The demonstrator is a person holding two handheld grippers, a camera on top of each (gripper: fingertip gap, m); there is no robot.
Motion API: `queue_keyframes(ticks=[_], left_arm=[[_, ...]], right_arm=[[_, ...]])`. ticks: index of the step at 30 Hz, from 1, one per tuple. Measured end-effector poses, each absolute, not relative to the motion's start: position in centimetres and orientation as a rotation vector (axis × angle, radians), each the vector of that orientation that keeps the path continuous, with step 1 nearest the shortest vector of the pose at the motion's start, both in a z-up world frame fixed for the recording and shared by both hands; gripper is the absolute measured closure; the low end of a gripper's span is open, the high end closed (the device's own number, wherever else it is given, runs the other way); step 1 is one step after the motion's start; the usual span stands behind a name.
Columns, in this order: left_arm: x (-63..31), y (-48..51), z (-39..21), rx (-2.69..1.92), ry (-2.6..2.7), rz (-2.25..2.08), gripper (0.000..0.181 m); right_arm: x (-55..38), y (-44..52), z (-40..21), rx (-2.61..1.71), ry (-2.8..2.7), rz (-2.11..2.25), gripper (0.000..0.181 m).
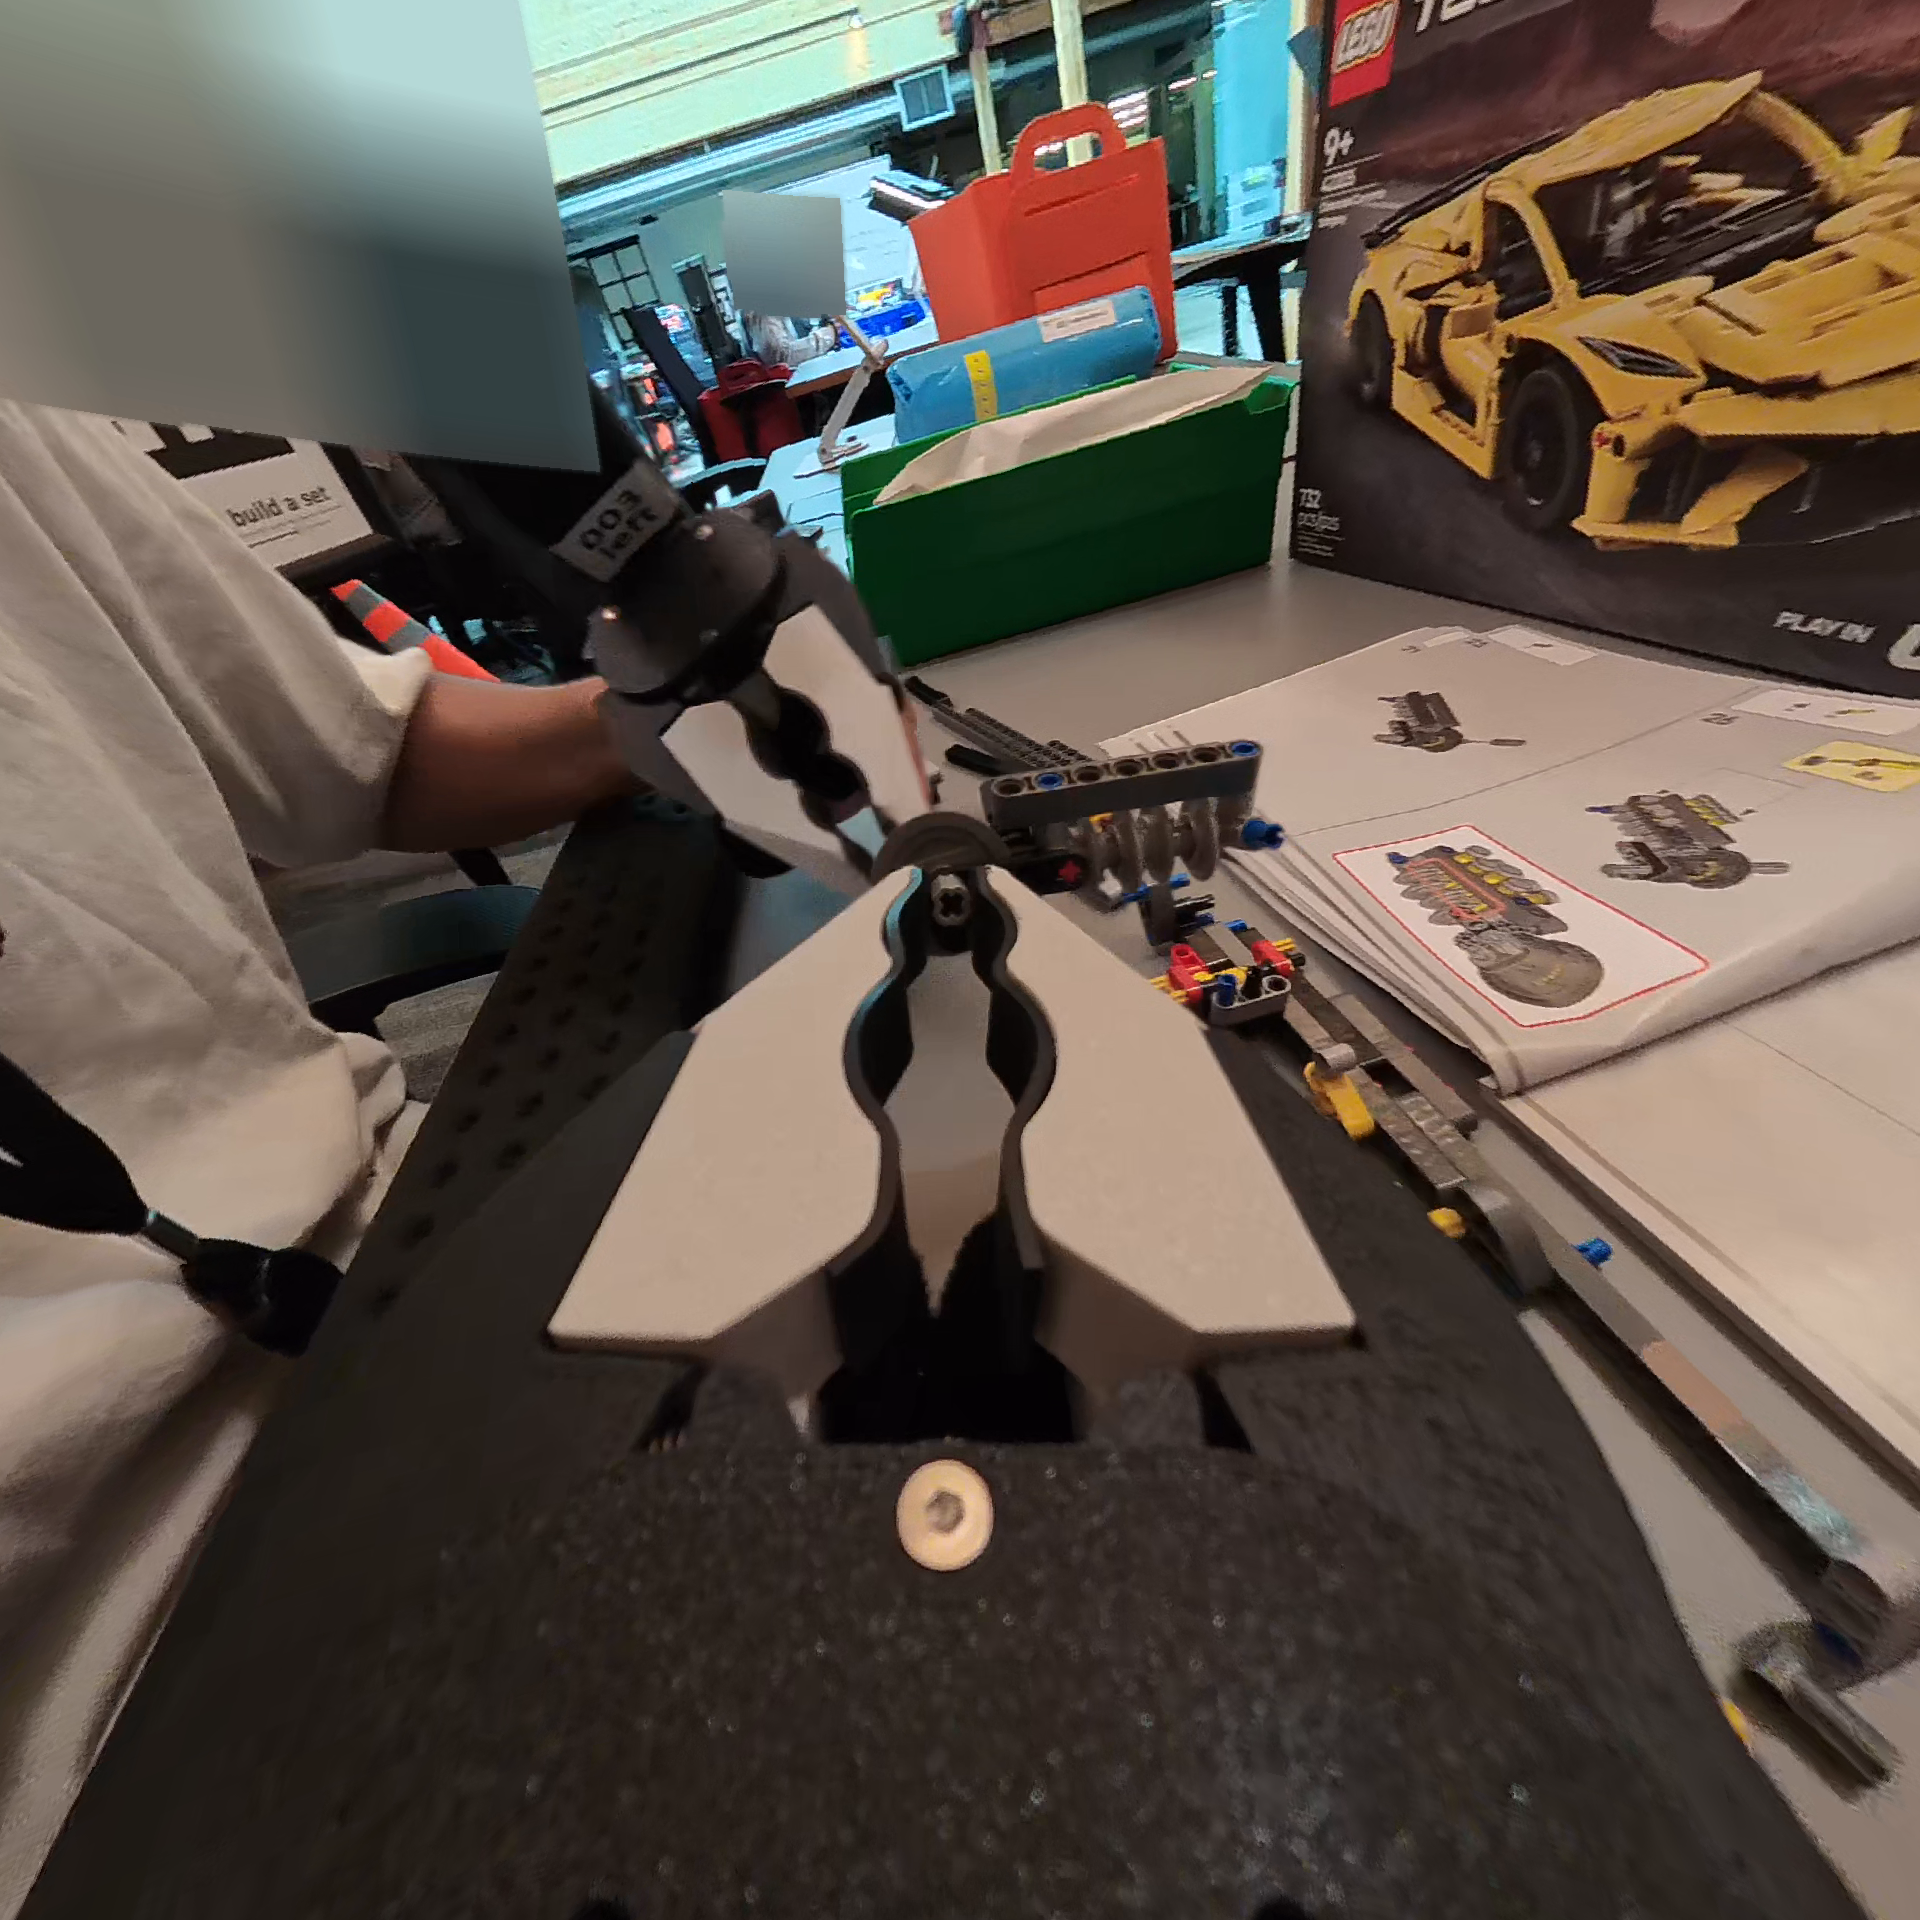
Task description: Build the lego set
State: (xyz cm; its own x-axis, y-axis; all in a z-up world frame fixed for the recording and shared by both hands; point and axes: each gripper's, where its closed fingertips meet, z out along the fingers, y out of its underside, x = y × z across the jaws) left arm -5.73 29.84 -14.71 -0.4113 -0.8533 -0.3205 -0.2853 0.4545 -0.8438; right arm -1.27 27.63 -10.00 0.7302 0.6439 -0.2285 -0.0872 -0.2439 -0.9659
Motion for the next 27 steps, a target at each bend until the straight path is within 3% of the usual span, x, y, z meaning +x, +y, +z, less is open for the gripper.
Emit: queue_keyframes(ticks=[27], left_arm=[[-5.4, 30.2, -15.4, -0.985, 1.862, -1.001, 0.175]], right_arm=[[-2.3, 28.7, -12.0, -1.756, -0.427, 0.802, 0.175]])
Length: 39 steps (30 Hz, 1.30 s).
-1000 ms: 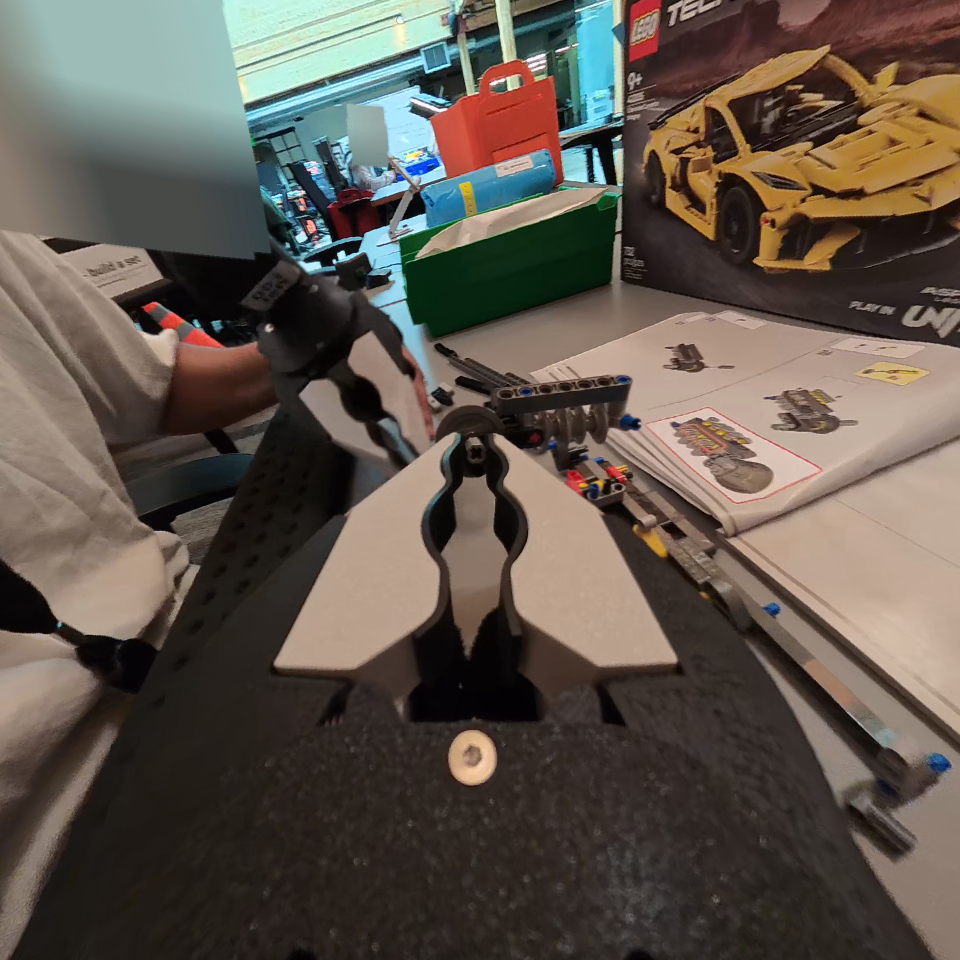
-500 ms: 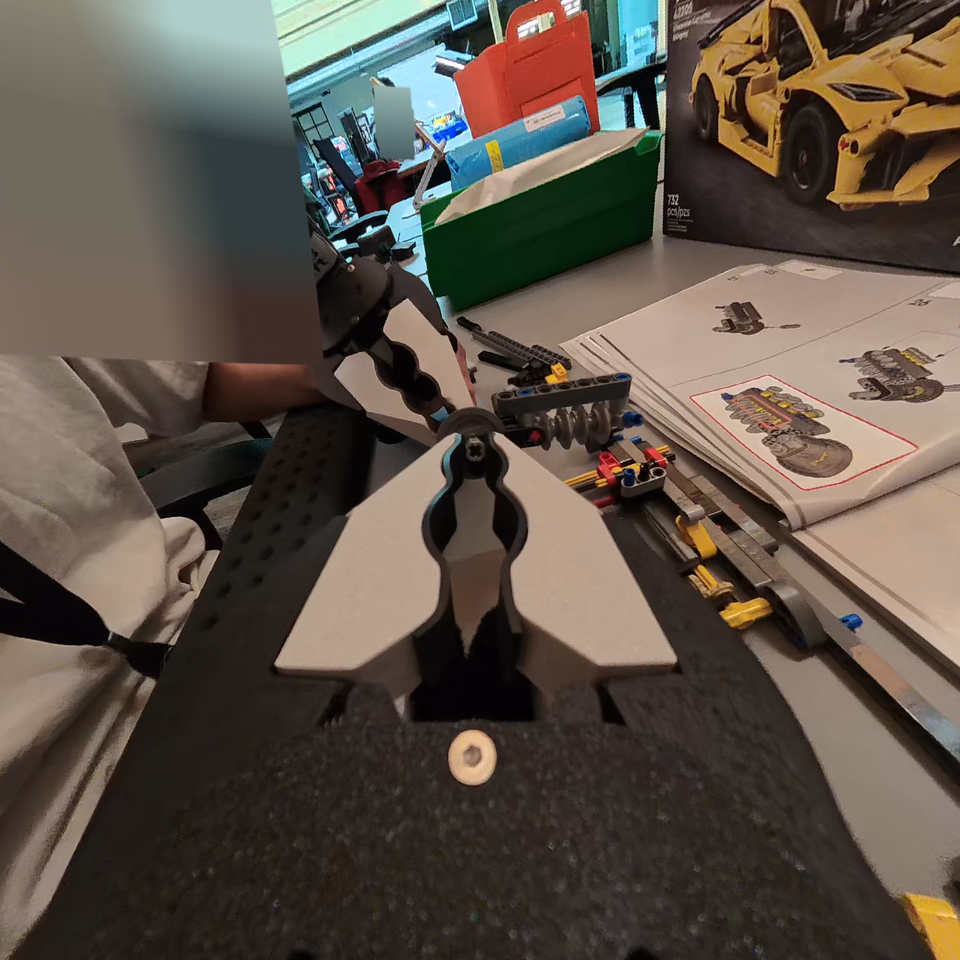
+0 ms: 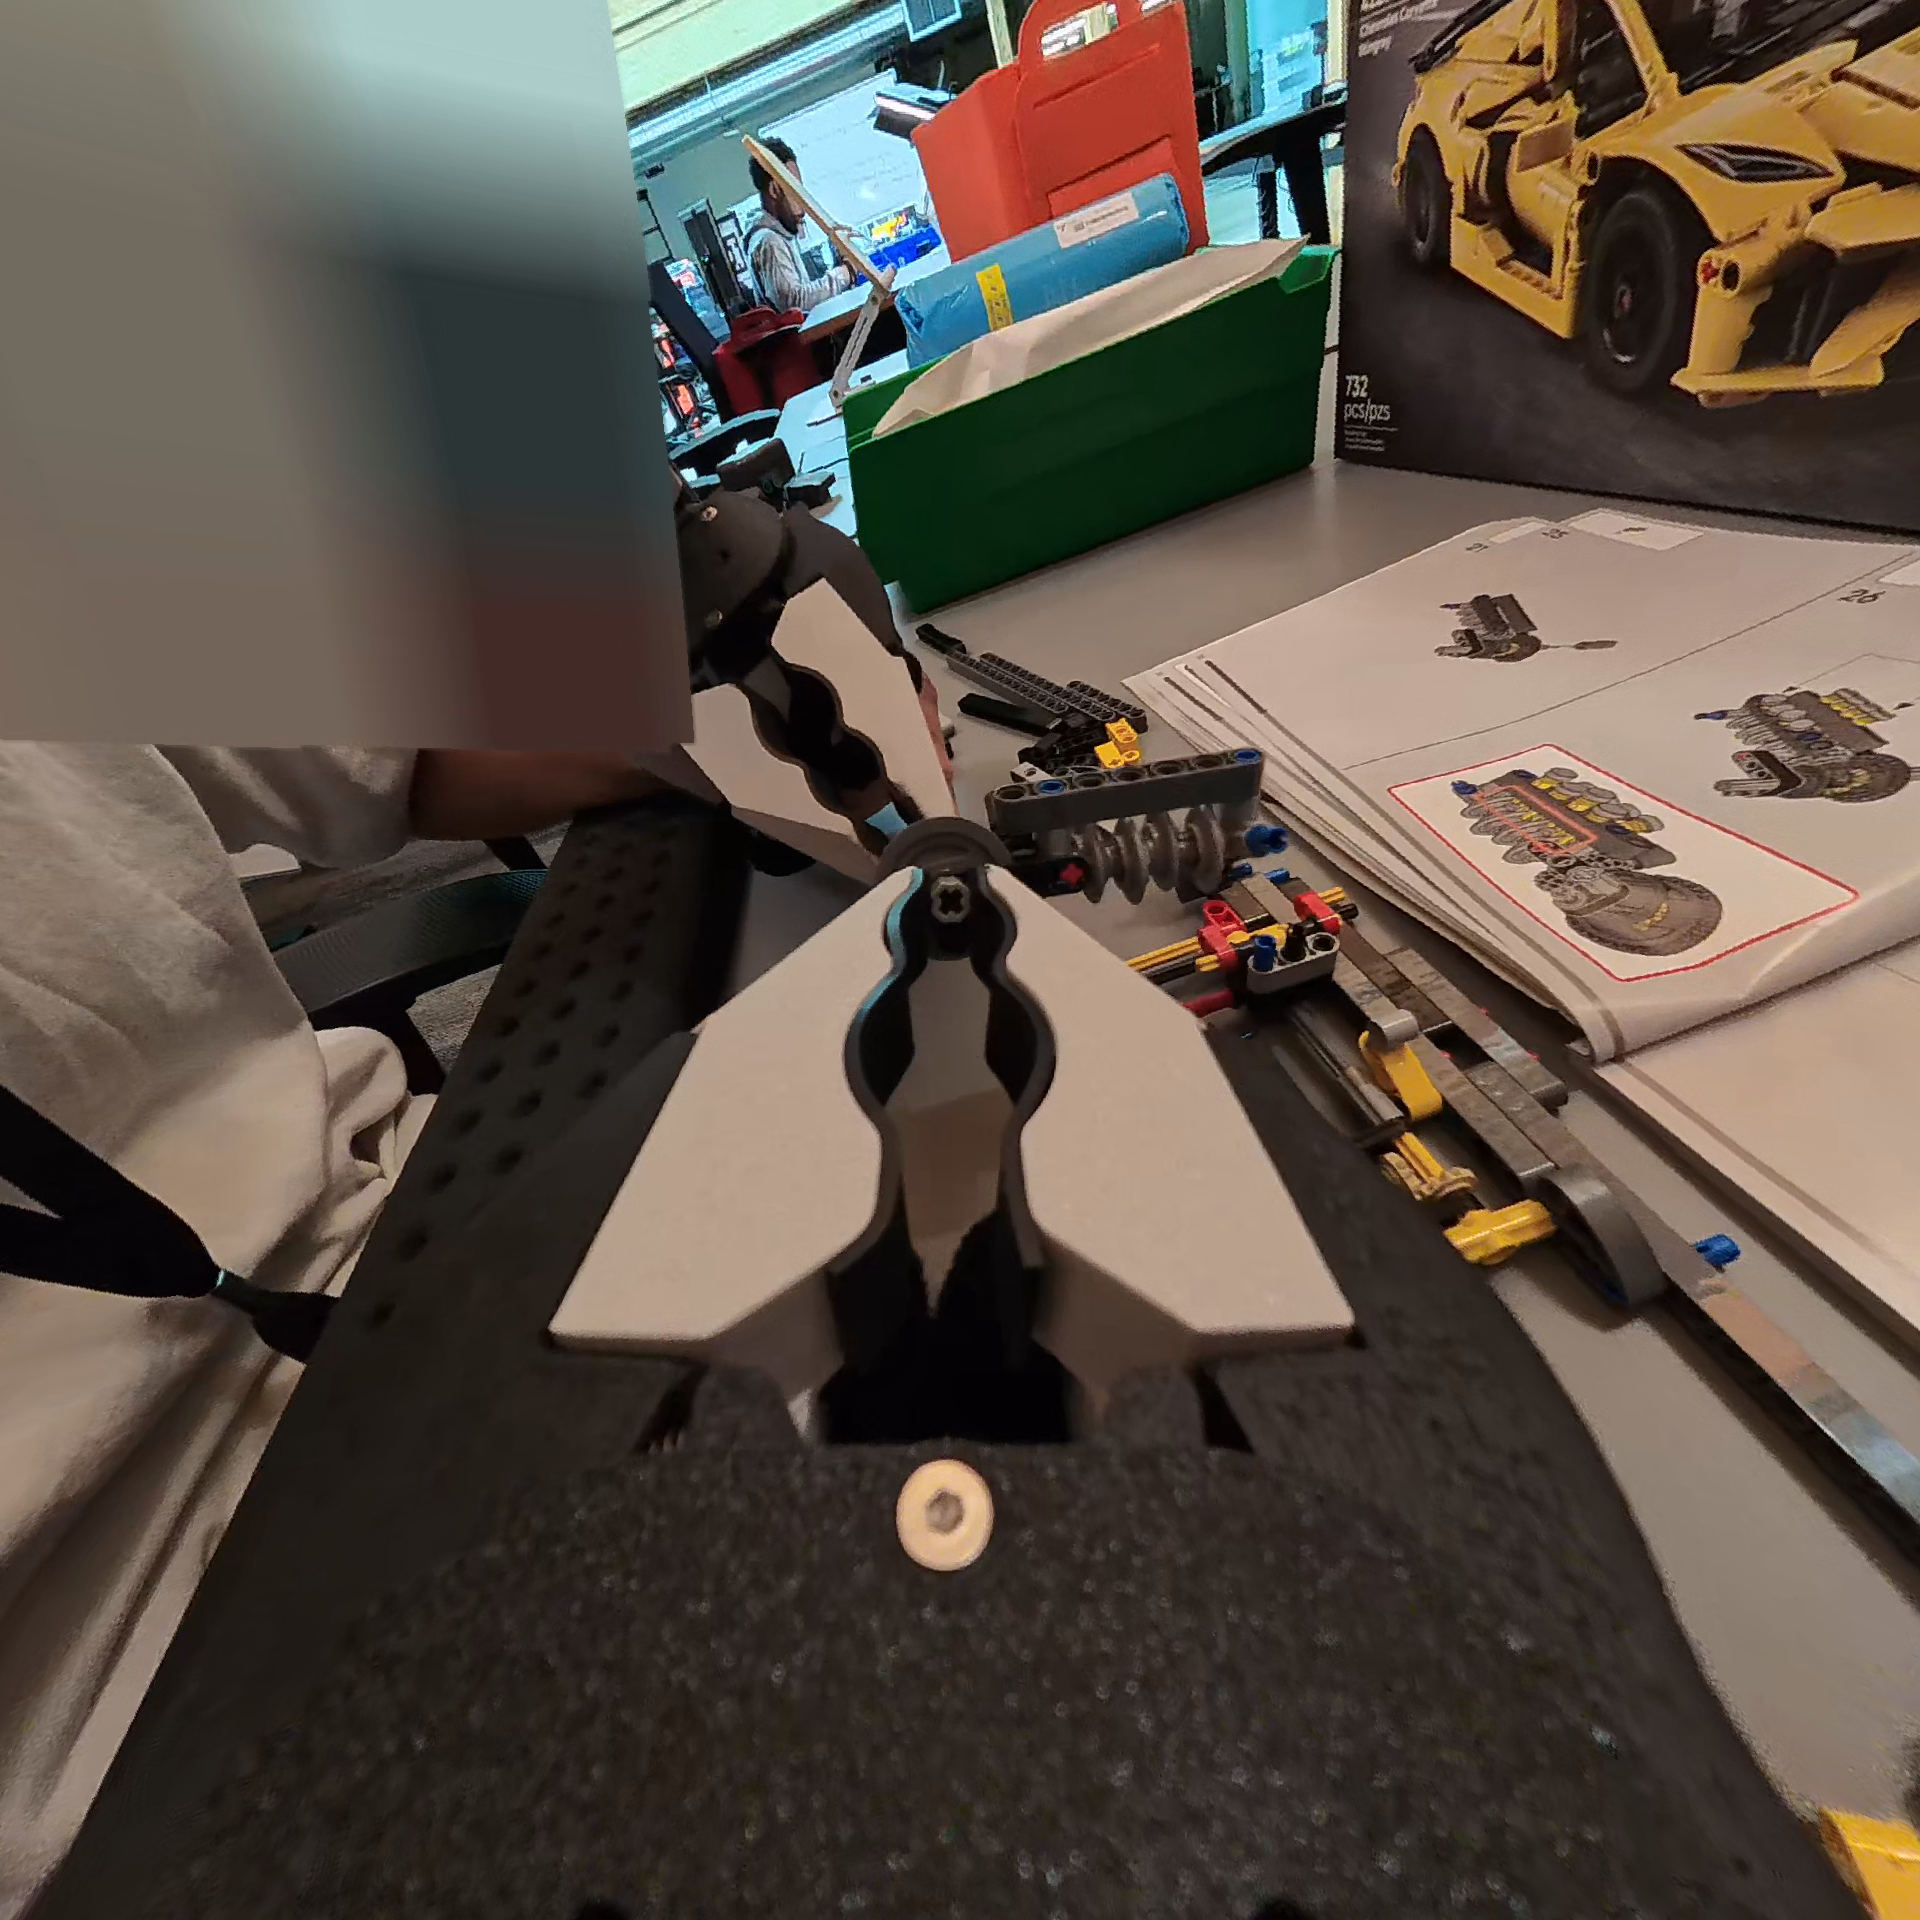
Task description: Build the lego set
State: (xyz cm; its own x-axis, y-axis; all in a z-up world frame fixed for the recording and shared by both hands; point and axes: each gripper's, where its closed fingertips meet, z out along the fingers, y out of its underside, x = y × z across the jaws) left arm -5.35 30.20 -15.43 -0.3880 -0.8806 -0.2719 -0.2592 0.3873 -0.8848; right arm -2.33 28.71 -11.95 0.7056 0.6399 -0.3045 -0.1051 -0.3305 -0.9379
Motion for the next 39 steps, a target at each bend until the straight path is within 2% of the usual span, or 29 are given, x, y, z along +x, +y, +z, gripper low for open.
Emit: queue_keyframes(ticks=[24, 39], left_arm=[[-5.7, 30.1, -13.5, -1.062, 1.775, -1.270, 0.175], [-5.7, 30.1, -13.7, -1.073, 1.786, -1.259, 0.175]], right_arm=[[-2.7, 28.9, -10.7, -1.664, -0.356, 0.942, 0.175], [-2.9, 29.1, -11.3, -1.688, -0.384, 0.914, 0.175]])
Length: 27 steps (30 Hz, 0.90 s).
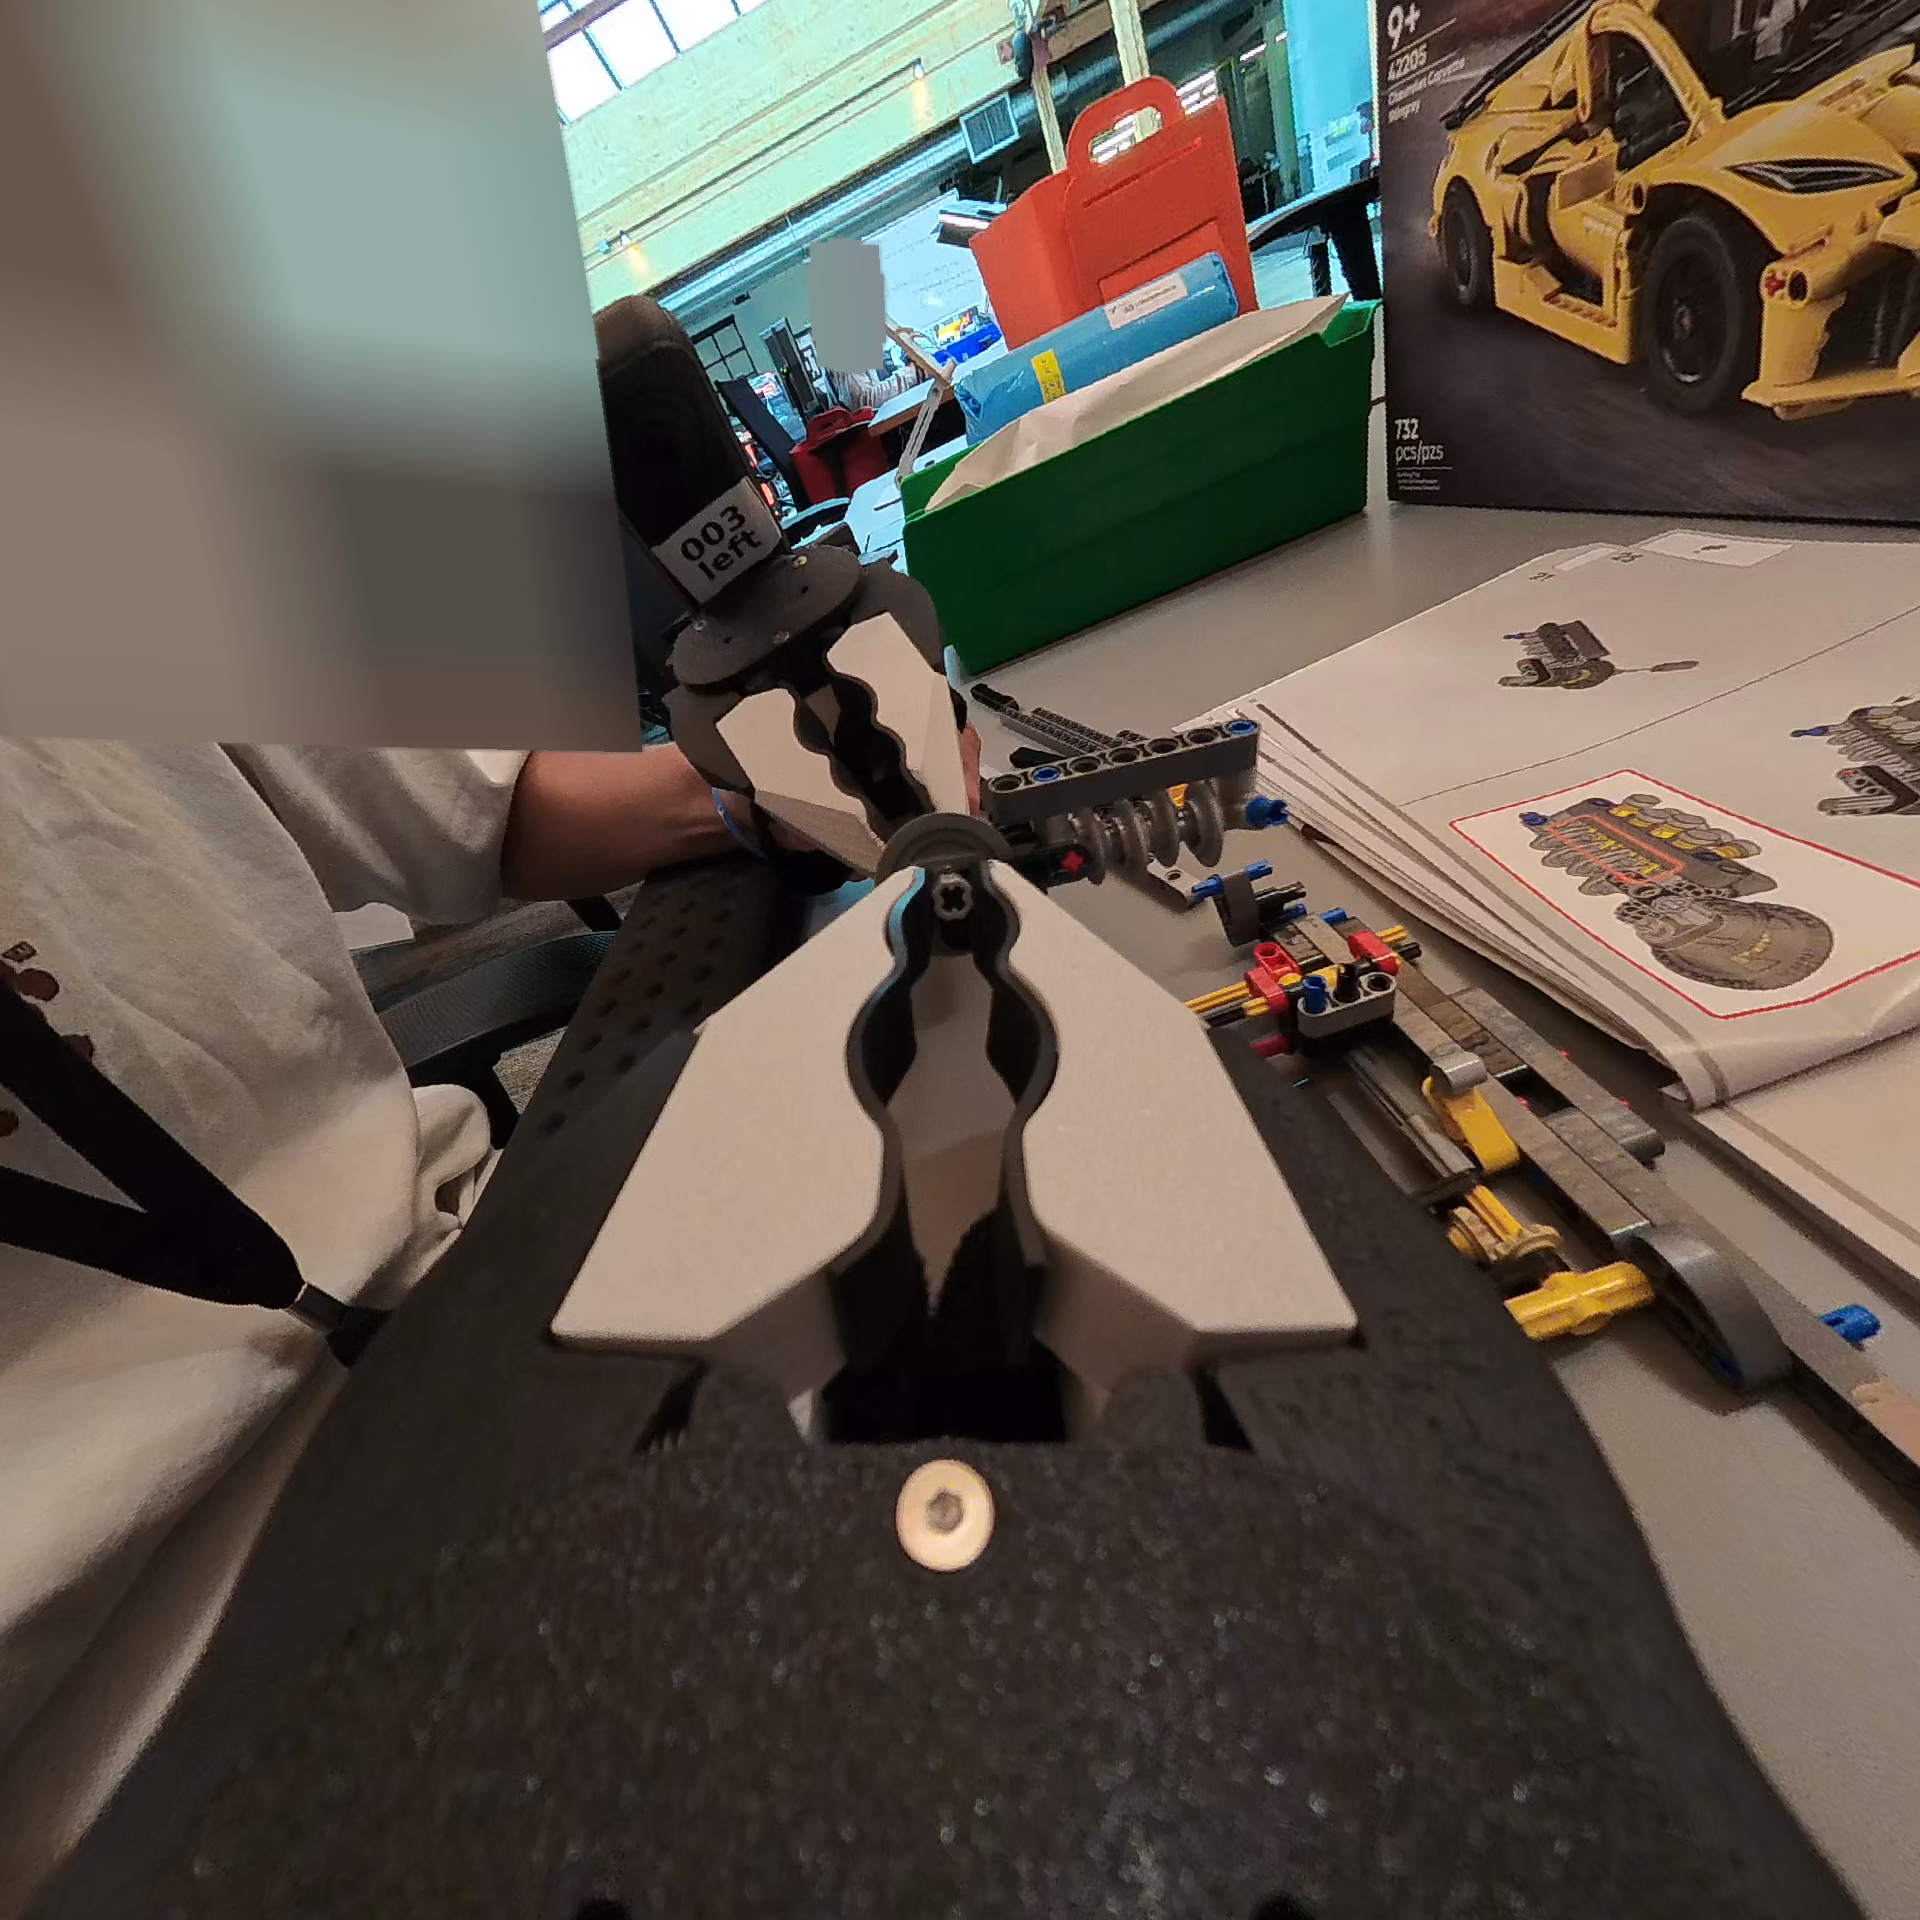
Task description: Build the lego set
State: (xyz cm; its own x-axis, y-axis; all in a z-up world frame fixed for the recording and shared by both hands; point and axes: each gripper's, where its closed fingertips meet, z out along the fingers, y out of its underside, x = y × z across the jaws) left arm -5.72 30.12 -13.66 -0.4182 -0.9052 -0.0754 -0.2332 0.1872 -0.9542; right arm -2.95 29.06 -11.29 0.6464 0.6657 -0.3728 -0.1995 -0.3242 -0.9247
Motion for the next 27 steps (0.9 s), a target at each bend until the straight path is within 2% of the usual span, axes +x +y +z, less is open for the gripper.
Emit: queue_keyframes(ticks=[14, 27], left_arm=[[-5.7, 29.9, -14.0, -1.076, 1.806, -1.241, 0.175], [-5.3, 30.6, -12.7, -1.091, 1.727, -1.286, 0.175]], right_arm=[[-3.2, 29.1, -11.6, -1.700, -0.405, 0.895, 0.175], [-2.5, 29.7, -10.8, -1.672, -0.275, 1.089, 0.175]])
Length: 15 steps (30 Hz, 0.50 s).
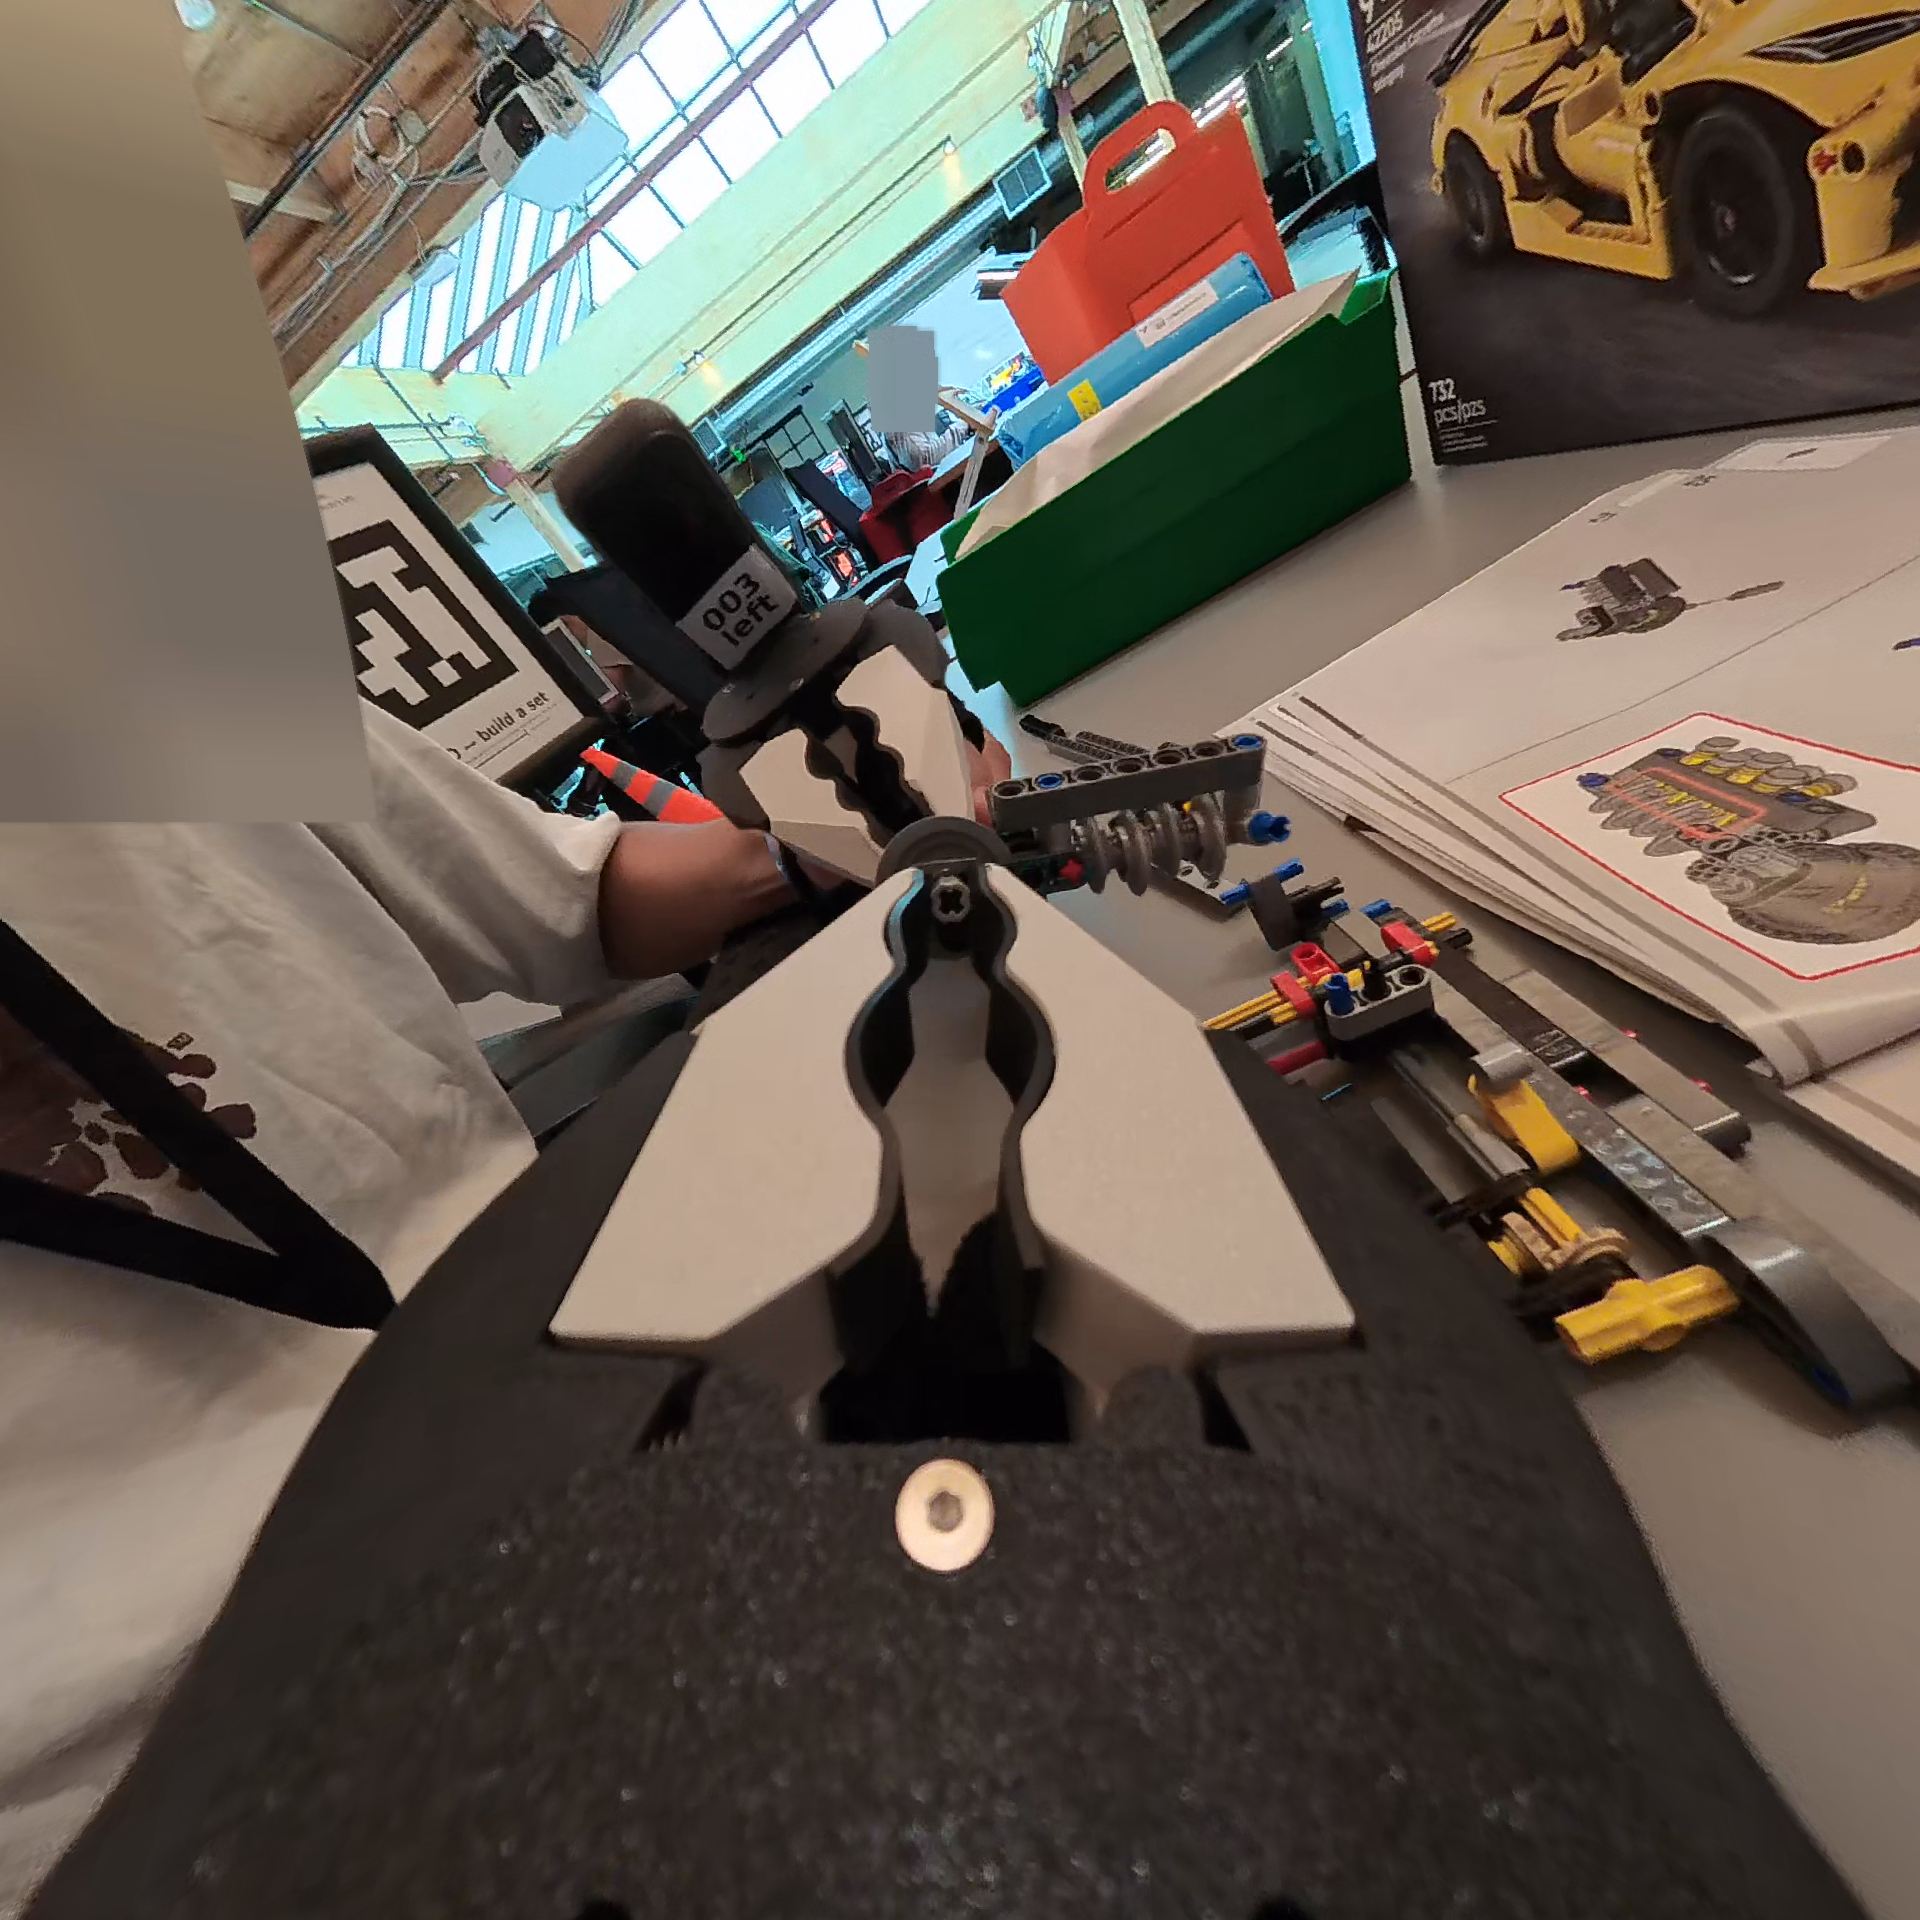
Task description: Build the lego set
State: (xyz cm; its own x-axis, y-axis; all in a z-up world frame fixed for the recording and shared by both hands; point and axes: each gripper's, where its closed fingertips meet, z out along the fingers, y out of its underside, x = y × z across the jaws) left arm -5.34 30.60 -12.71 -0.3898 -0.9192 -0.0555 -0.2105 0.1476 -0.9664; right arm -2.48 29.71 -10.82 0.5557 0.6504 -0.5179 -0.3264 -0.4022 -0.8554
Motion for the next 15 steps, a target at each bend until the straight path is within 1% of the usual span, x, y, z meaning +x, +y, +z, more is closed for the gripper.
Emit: queue_keyframes(ticks=[15], left_arm=[[-5.96, 30.04, -12.62, -1.098, 1.758, -1.335, 0.175]], right_arm=[[-2.87, 29.17, -10.67, -1.660, -0.316, 1.090, 0.175]])
